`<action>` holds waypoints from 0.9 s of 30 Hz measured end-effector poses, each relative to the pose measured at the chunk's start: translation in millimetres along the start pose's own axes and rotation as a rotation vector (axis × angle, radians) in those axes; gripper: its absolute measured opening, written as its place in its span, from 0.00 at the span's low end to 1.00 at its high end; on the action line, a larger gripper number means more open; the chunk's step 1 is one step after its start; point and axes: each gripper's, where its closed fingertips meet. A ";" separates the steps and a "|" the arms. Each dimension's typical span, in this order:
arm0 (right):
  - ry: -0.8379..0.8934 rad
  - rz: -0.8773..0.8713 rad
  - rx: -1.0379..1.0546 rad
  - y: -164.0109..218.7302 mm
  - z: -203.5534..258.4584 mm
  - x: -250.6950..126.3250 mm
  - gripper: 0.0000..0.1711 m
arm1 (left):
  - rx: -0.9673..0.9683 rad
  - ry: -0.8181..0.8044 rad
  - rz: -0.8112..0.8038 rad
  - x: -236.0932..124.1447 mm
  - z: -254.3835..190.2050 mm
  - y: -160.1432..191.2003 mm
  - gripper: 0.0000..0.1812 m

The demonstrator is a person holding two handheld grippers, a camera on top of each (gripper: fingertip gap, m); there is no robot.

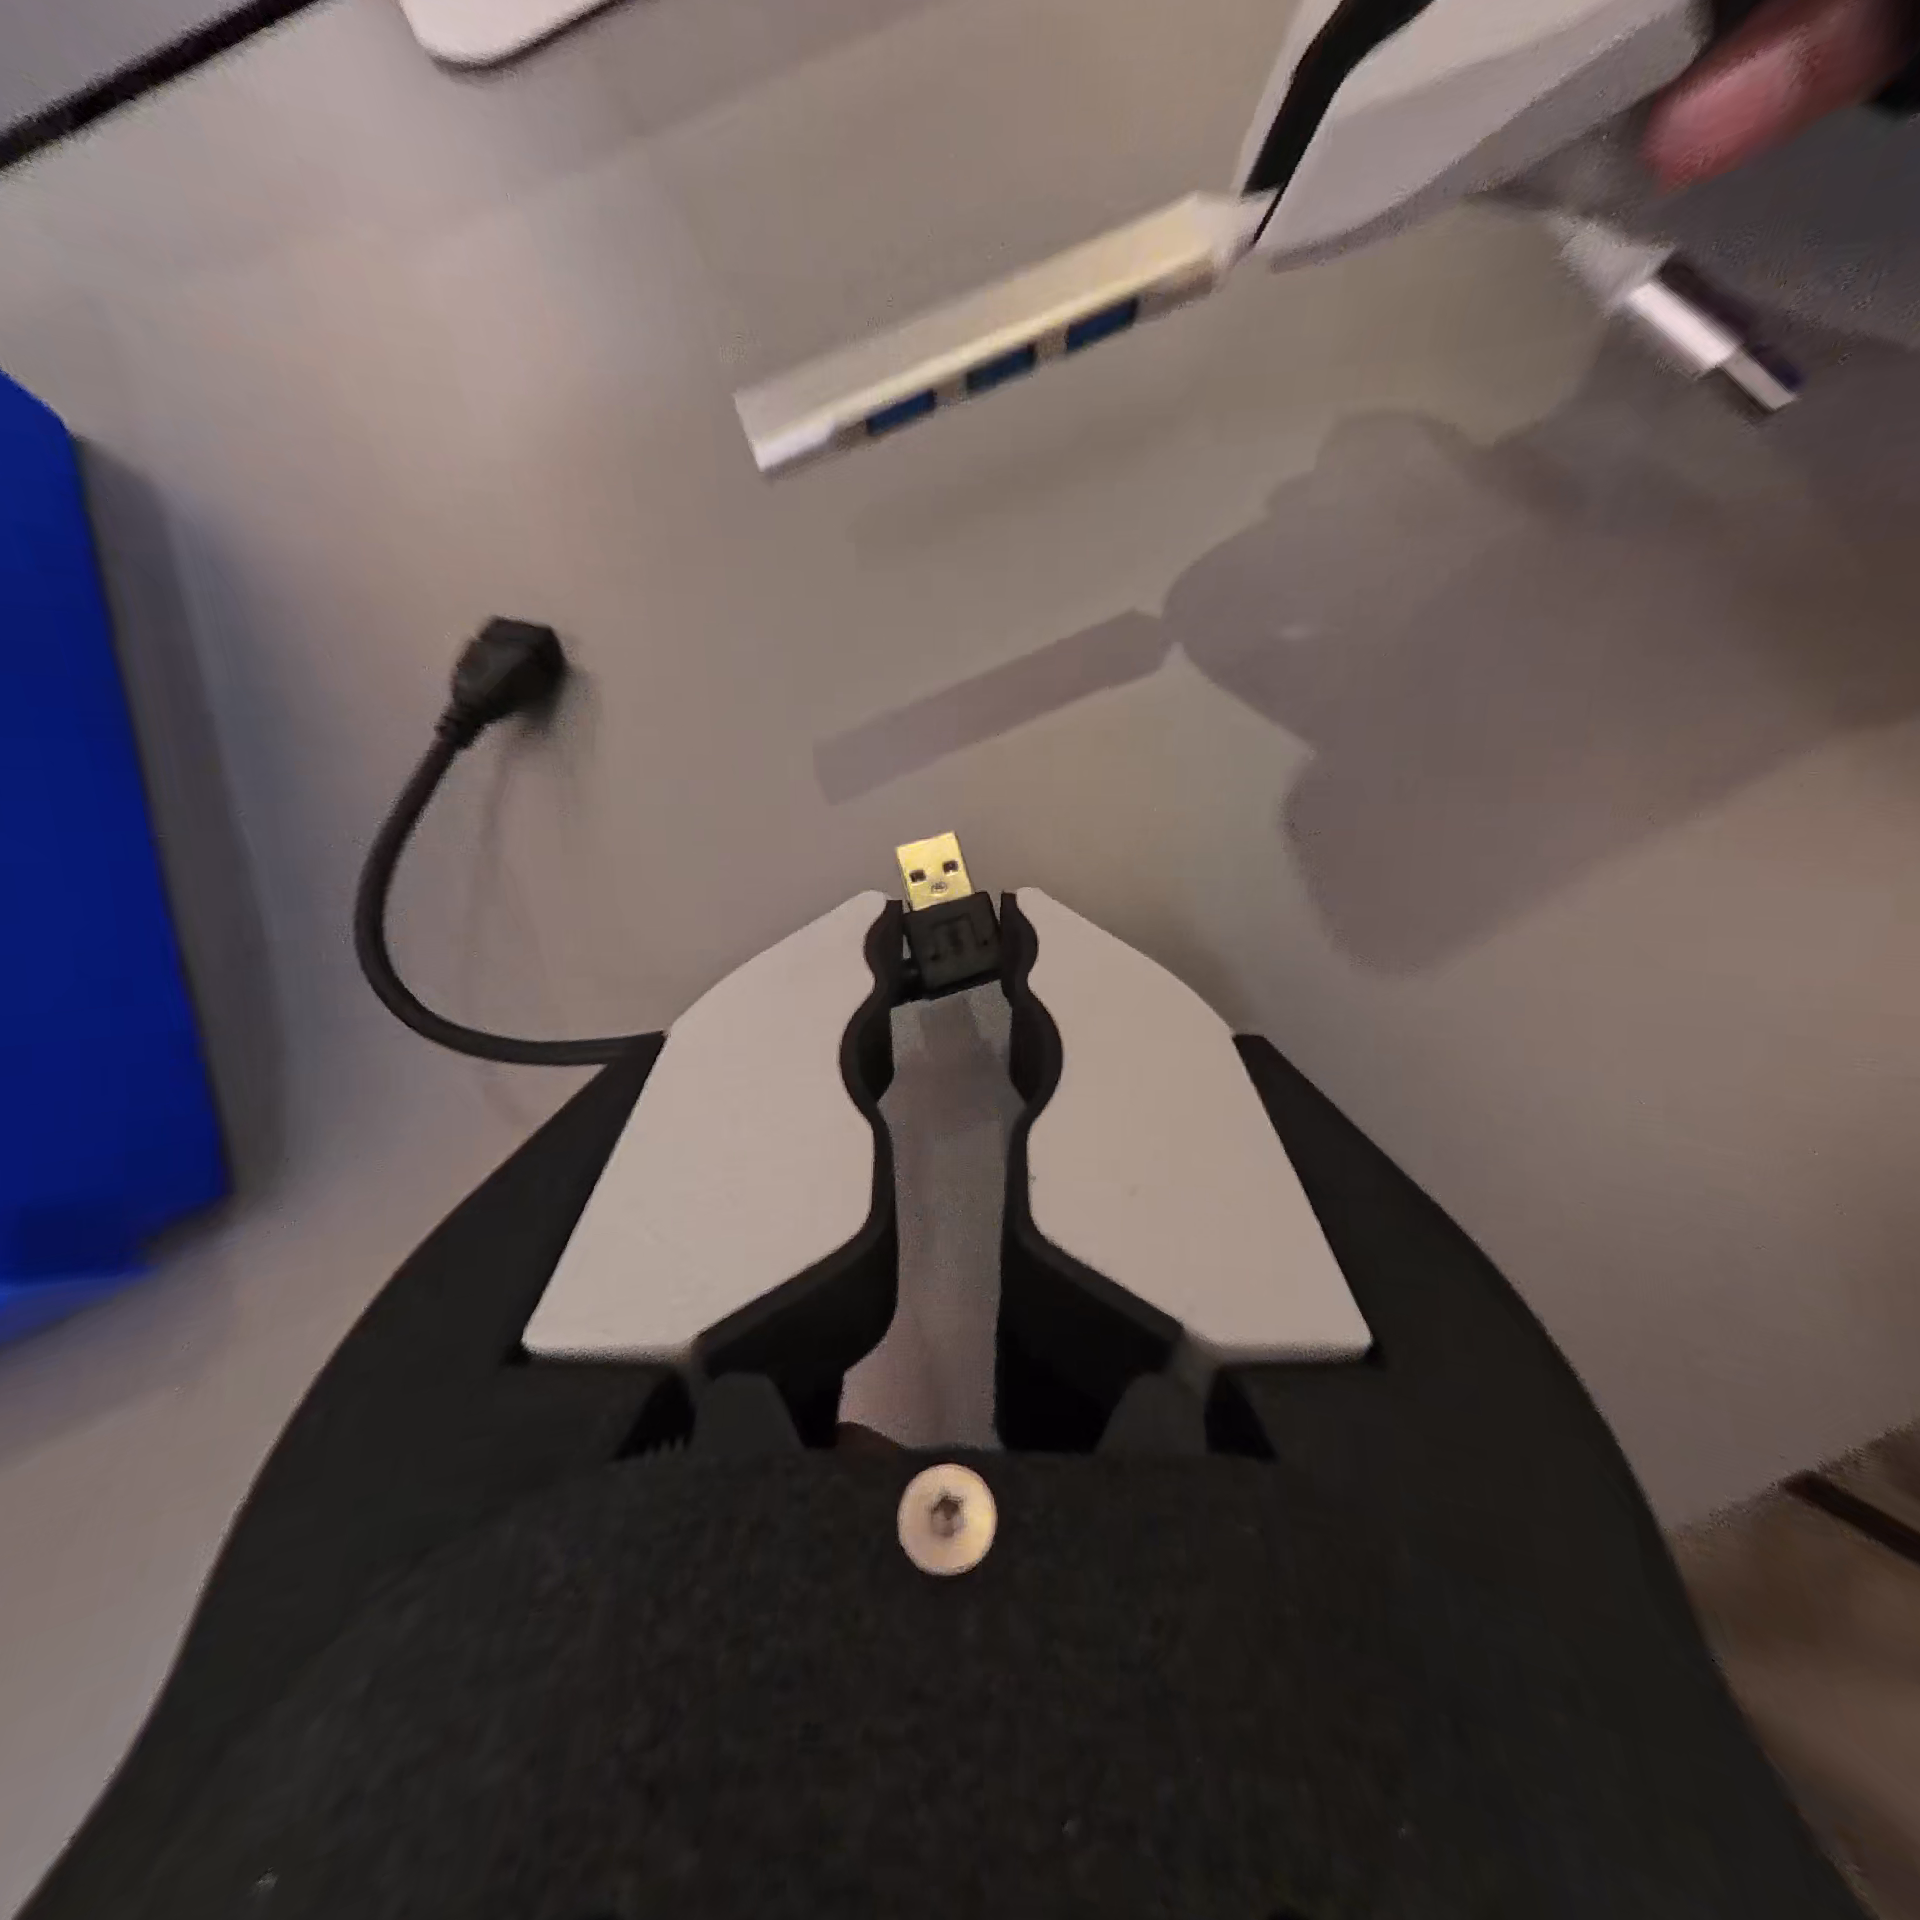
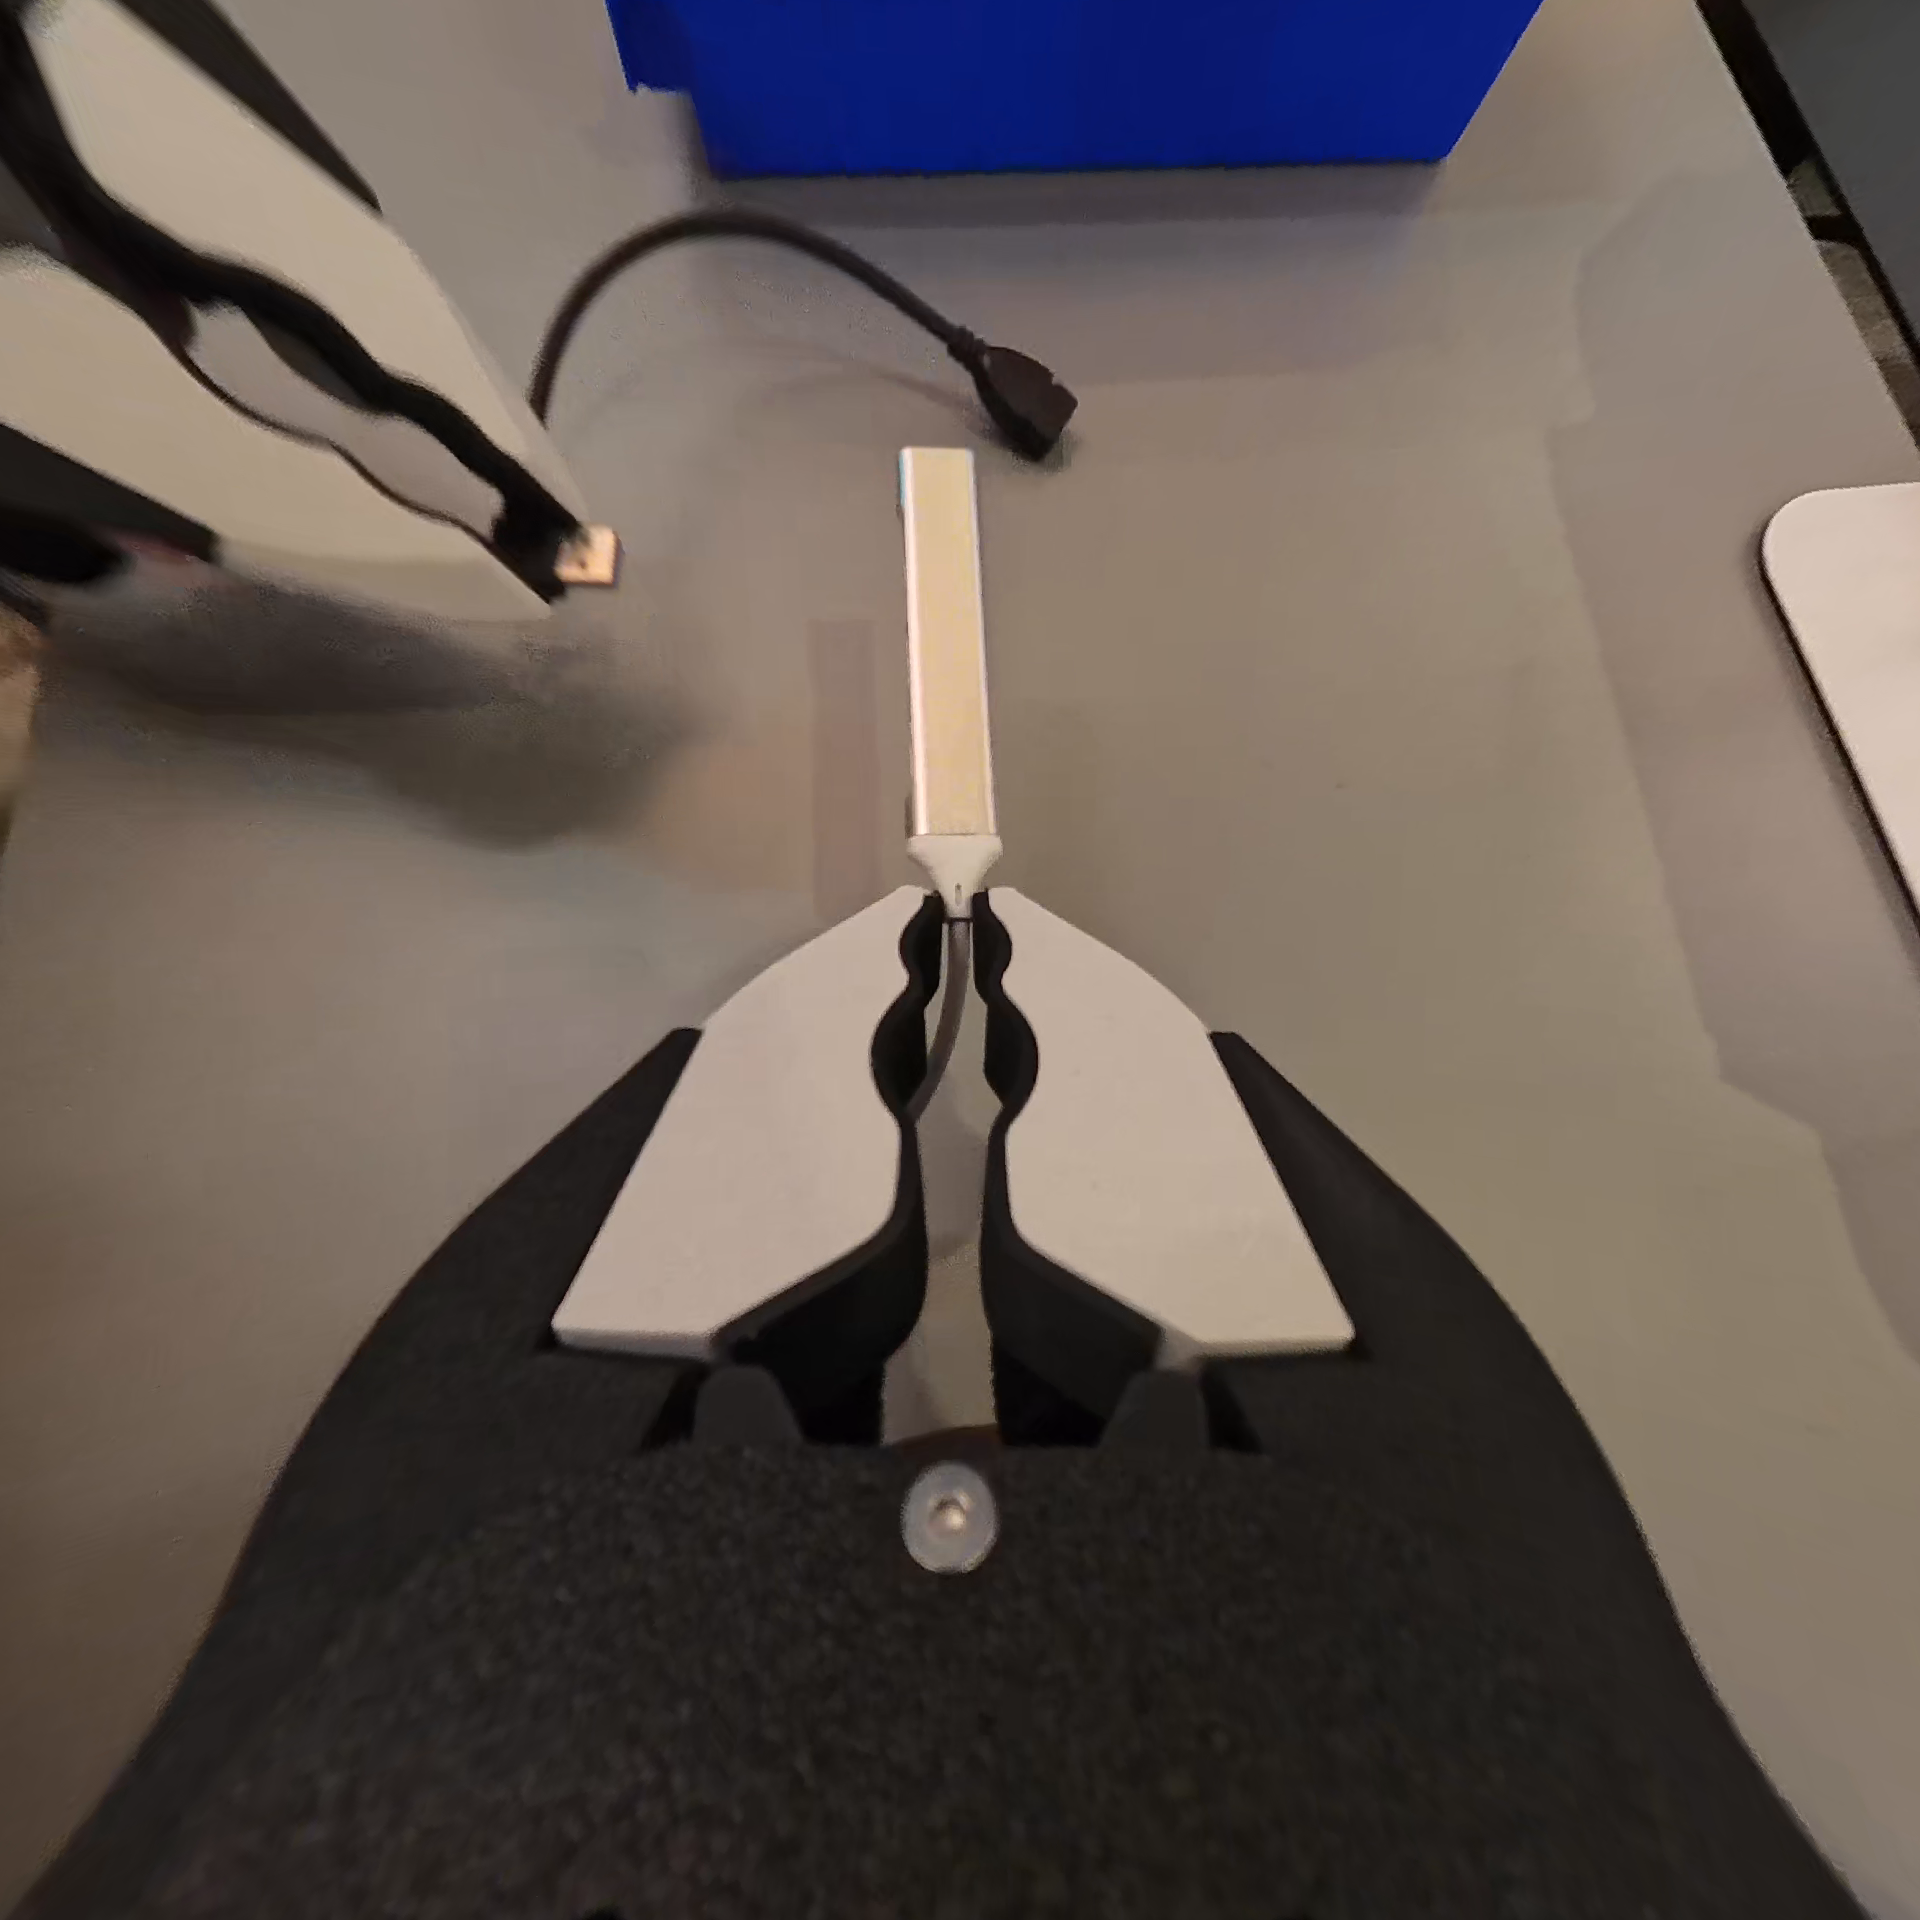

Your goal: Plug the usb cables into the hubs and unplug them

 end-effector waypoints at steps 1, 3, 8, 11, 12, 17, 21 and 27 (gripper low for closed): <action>0.019 0.014 -0.027 -0.9 -0.2 0.7 0.03 | 0.030 0.001 -0.006 -5.9 3.0 -7.5 0.09; 0.042 0.027 -0.074 -5.8 2.0 1.2 0.03 | 0.066 0.002 -0.006 -12.8 10.6 -20.2 0.09; 0.107 0.039 -0.127 -17.5 4.7 4.0 0.03 | -0.008 0.047 -0.009 -8.3 24.6 -40.2 0.09; 0.121 0.033 -0.122 -22.3 7.2 6.0 0.03 | -0.040 0.078 0.018 0.8 22.6 -43.1 0.09; 0.122 0.031 -0.113 -23.7 7.8 6.5 0.03 | -0.045 0.072 0.014 3.9 22.6 -43.9 0.09; 0.108 0.023 -0.099 -29.0 14.8 8.7 0.03 | -0.078 0.043 -0.008 9.3 28.7 -49.4 0.09; 0.100 0.026 -0.099 -30.4 17.1 10.6 0.03 | -0.054 0.010 -0.005 9.6 28.9 -48.3 0.09; 0.097 0.026 -0.103 -32.5 18.2 11.0 0.03 | -0.067 0.015 -0.014 9.1 27.2 -50.6 0.09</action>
Point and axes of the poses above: each gripper's, where its closed fingertips meet, x out along the fingers, y out of its underside, z = x × y across the jaws, and after that the axes turned 1 degree about -y, right-handed
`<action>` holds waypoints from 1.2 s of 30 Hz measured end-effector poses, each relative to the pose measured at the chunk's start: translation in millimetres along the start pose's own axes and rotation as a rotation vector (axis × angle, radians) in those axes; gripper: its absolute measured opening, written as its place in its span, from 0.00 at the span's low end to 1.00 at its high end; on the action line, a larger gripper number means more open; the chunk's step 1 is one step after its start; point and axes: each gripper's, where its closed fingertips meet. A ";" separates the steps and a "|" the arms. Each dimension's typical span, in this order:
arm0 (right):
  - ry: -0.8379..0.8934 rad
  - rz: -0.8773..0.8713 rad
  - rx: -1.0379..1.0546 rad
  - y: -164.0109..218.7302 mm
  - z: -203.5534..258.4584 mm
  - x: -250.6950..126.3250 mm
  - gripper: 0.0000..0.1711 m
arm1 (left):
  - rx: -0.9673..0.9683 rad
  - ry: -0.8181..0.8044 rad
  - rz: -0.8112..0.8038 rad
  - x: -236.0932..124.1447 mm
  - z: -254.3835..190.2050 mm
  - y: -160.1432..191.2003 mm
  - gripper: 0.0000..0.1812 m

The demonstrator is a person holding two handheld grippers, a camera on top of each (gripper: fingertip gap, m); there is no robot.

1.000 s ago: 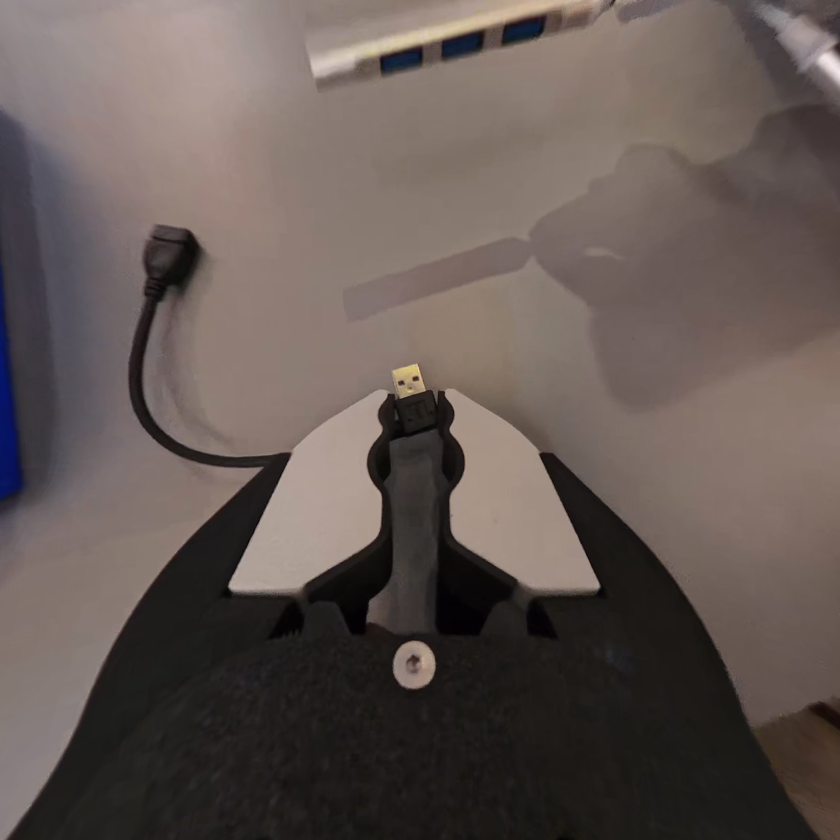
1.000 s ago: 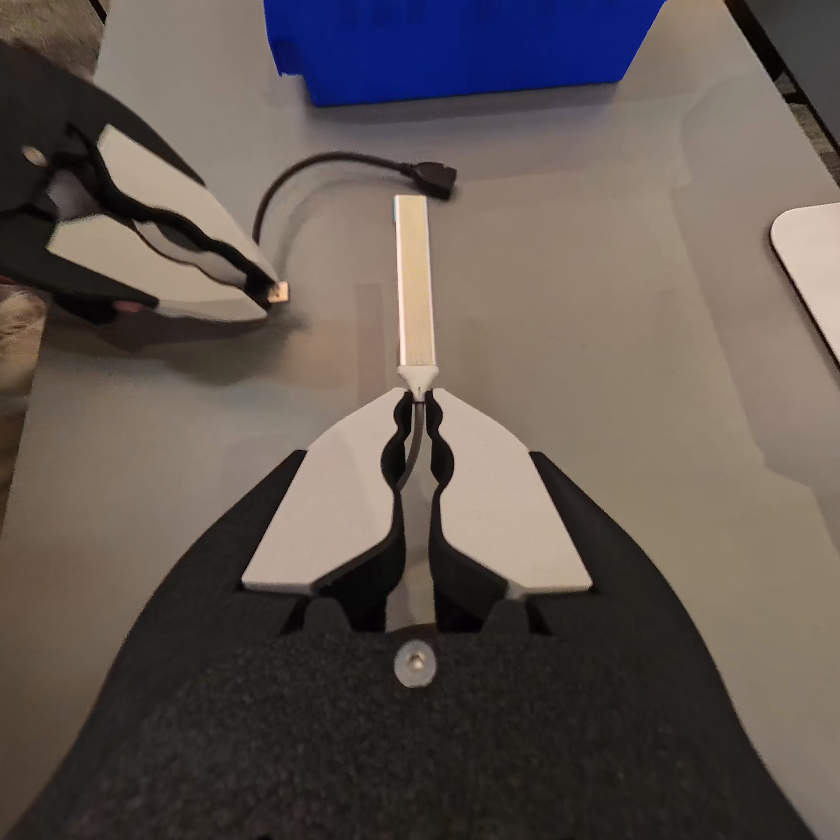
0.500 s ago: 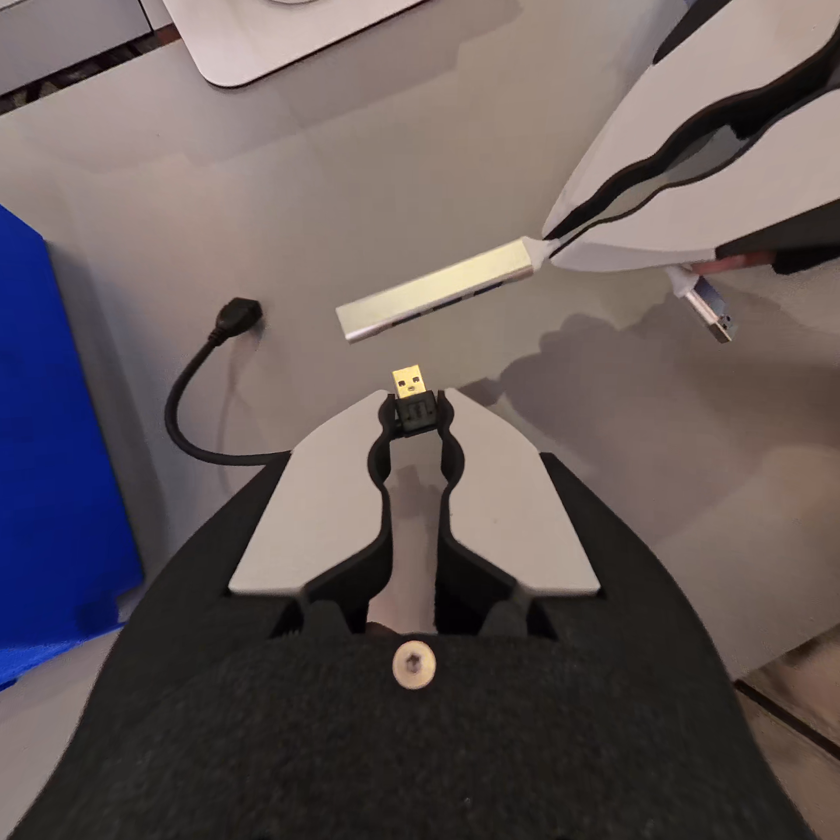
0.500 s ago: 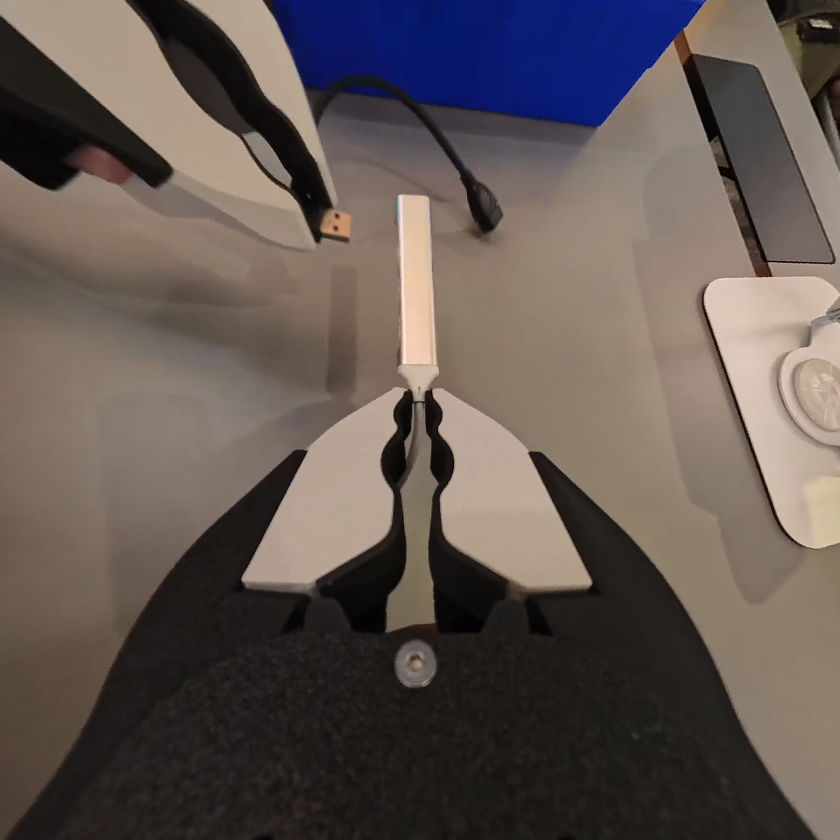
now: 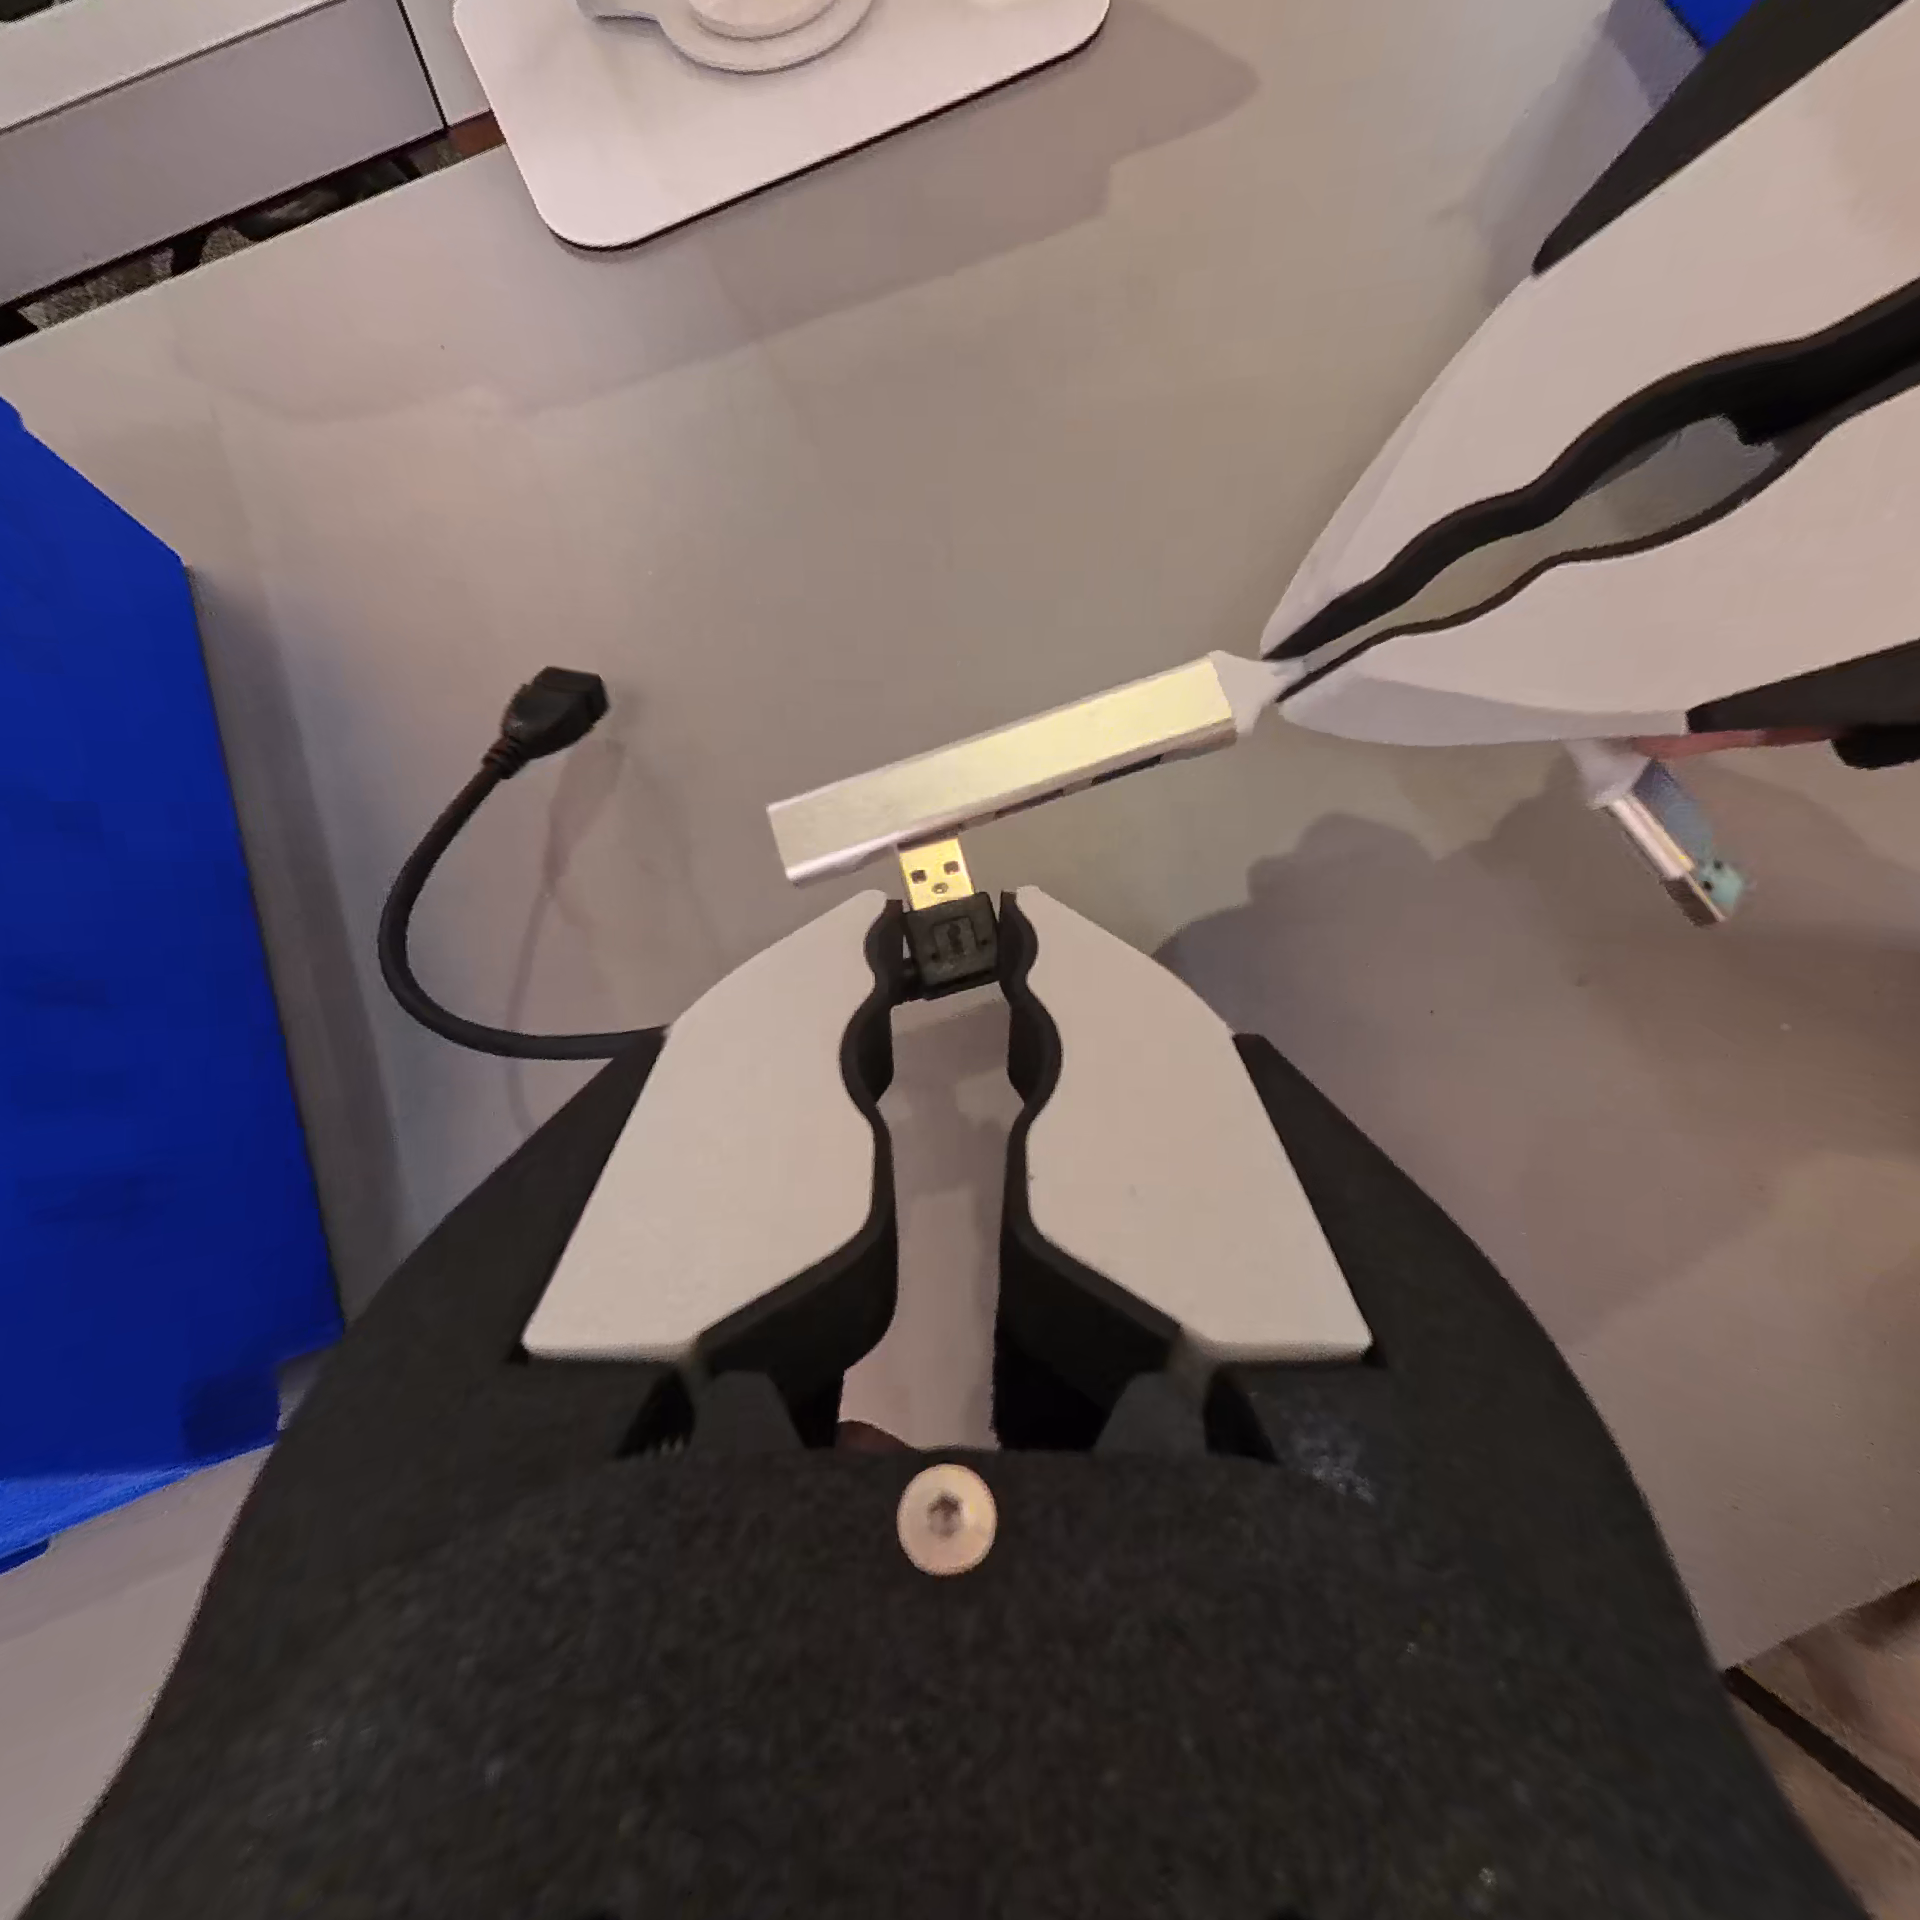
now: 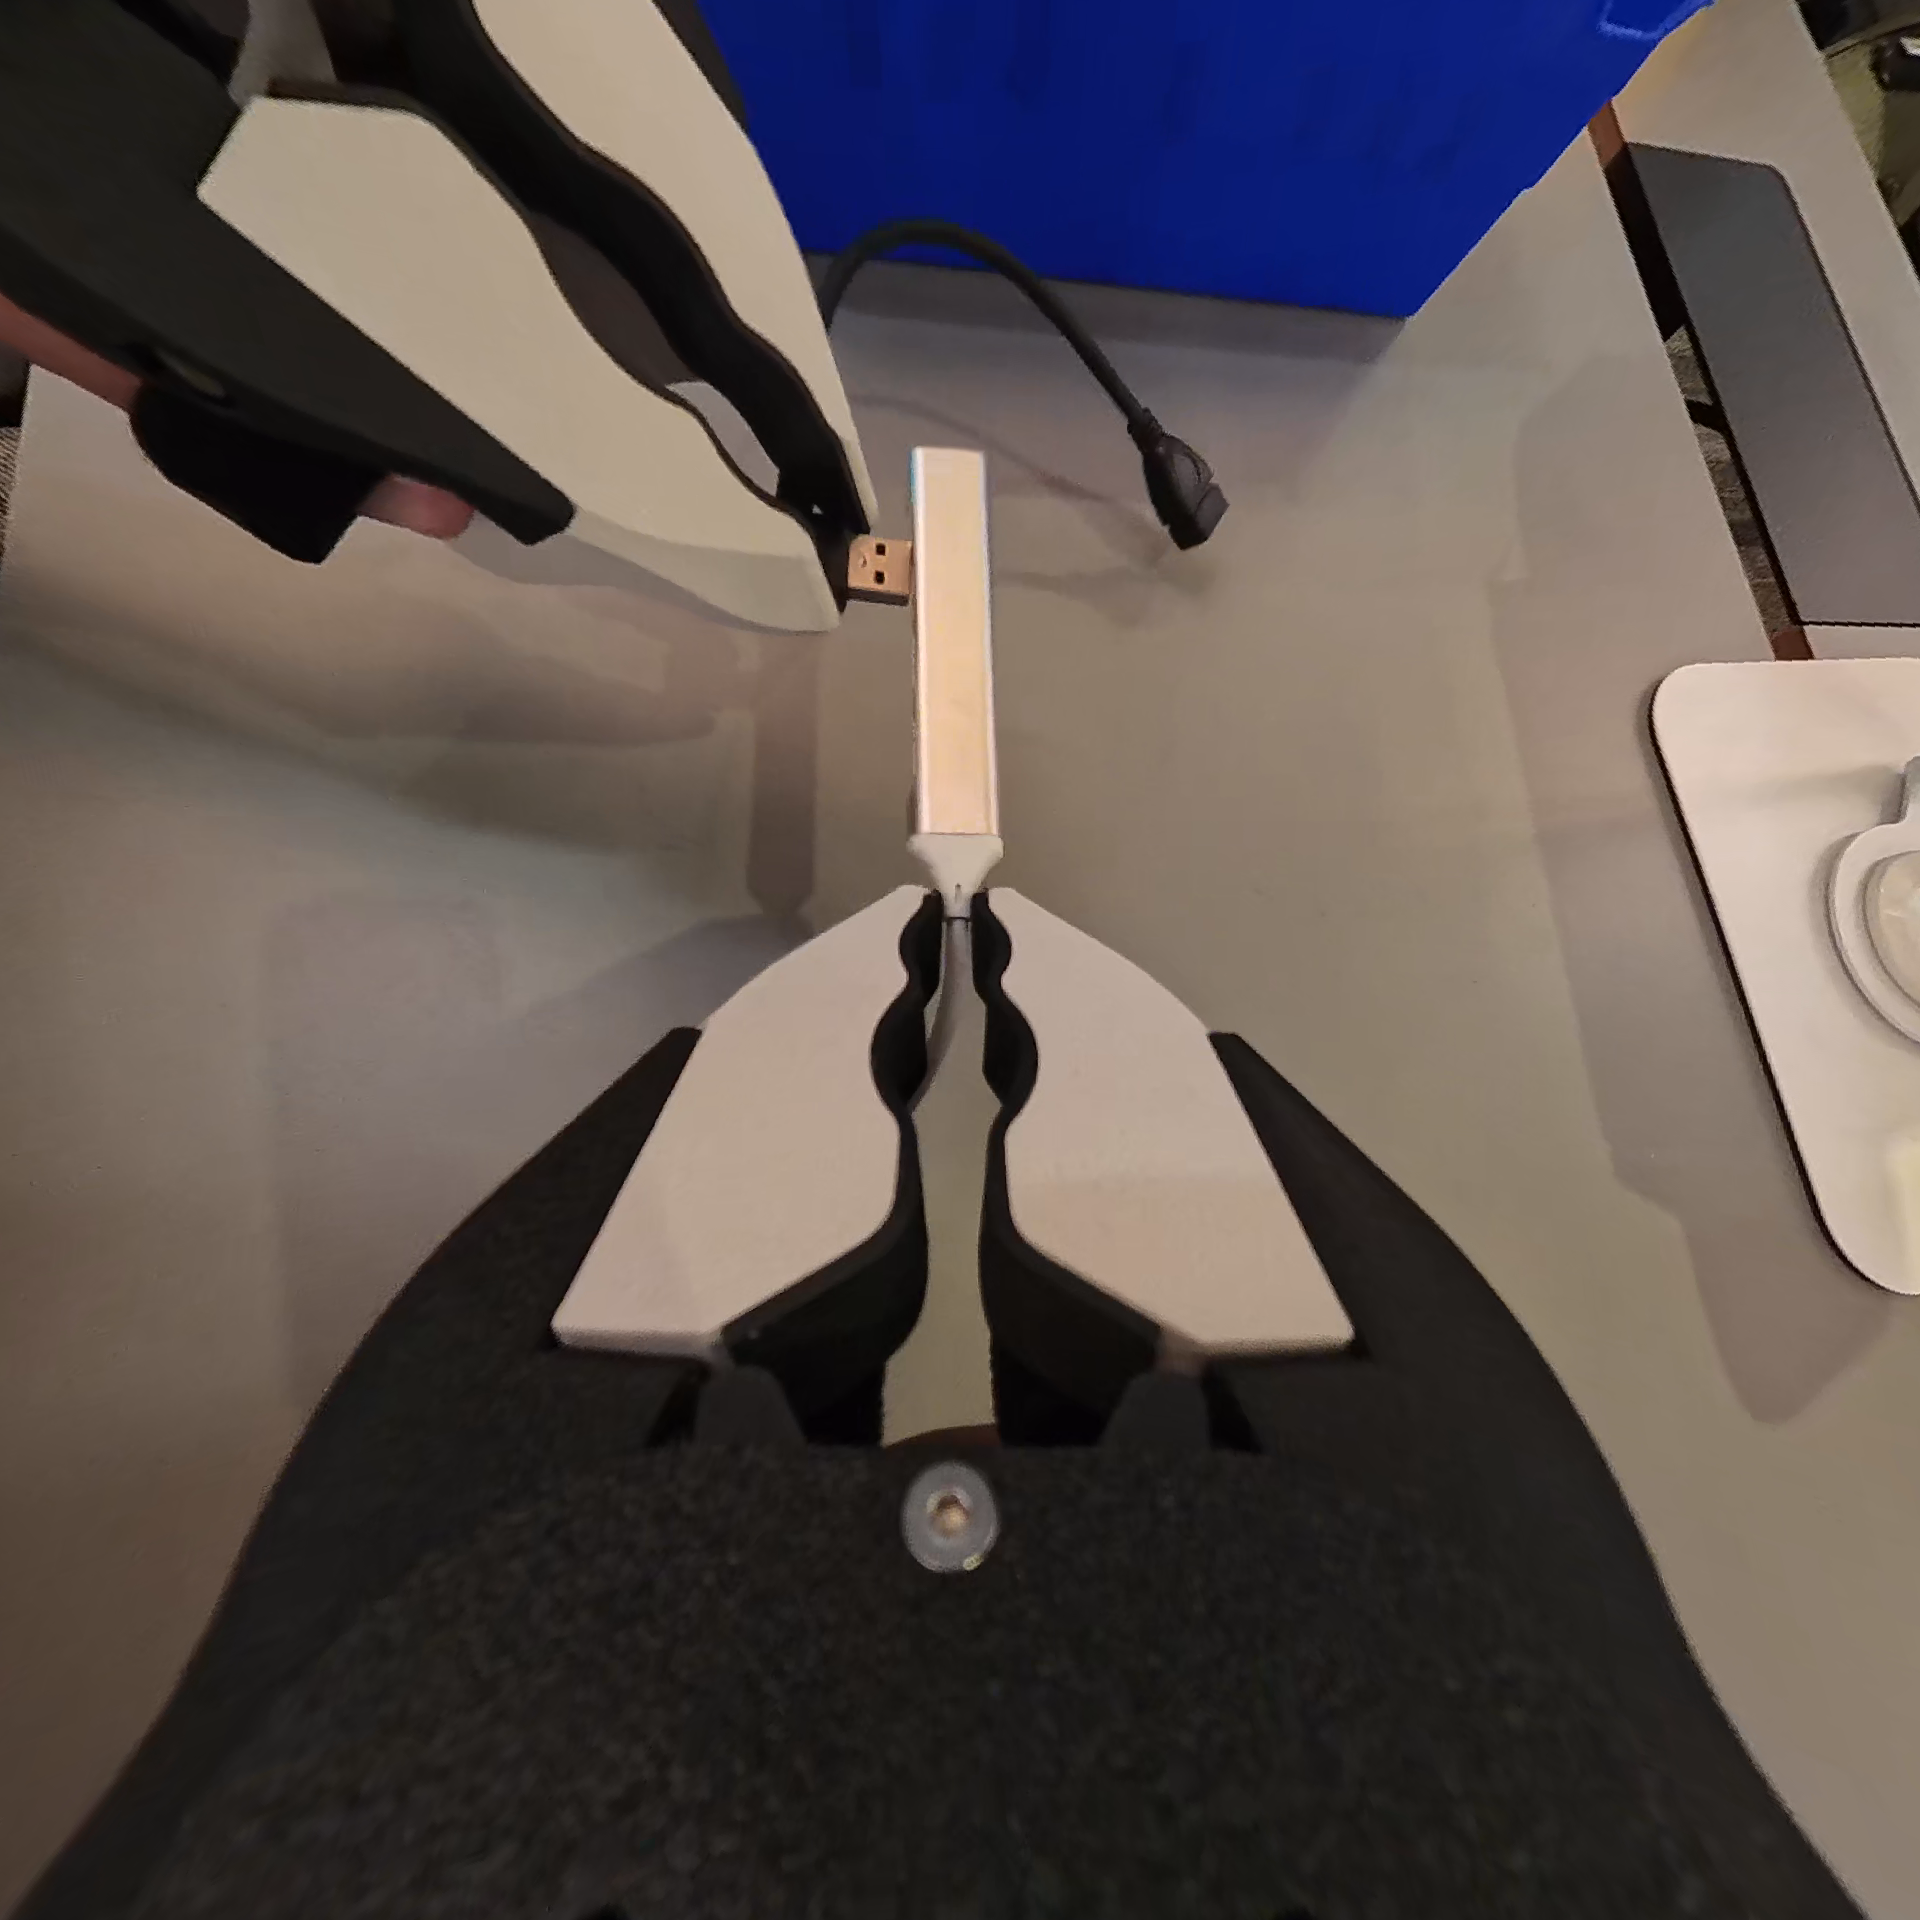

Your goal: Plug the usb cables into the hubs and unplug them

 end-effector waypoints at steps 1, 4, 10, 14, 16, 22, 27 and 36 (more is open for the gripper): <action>0.002 -0.001 -0.003 -0.2 0.0 0.0 0.03 | -0.002 0.000 -0.003 -0.2 -0.3 -0.4 0.09; -0.004 -0.008 0.003 -0.6 1.1 0.2 0.03 | -0.001 -0.001 -0.010 -0.9 -1.4 -1.5 0.09; -0.014 -0.013 -0.001 0.6 2.9 0.3 0.03 | -0.017 0.009 -0.016 -0.7 -1.8 -0.8 0.09; -0.019 -0.016 -0.011 1.6 3.8 1.0 0.03 | -0.016 0.019 -0.021 -2.3 -1.9 -1.0 0.09; -0.022 -0.020 -0.025 2.2 4.8 1.3 0.03 | -0.022 0.038 -0.019 -3.1 -2.0 -0.3 0.09; -0.028 -0.070 -0.050 -1.4 8.0 0.1 0.03 | -0.047 0.066 -0.036 -5.8 0.1 -2.6 0.09; -0.037 -0.079 -0.102 -2.4 11.4 -0.3 0.03 | -0.035 0.062 -0.052 -7.1 0.8 -4.7 0.09; -0.072 -0.088 -0.171 -7.0 14.7 -2.9 0.03 | 0.057 0.010 -0.045 -6.3 3.5 -6.1 0.09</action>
Point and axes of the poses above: each gripper's, where its closed fingertips meet, x out along the fingers, y out of its underside, z = x × y across the jaws, and after that the axes turned 1 degree about -y, right-handed
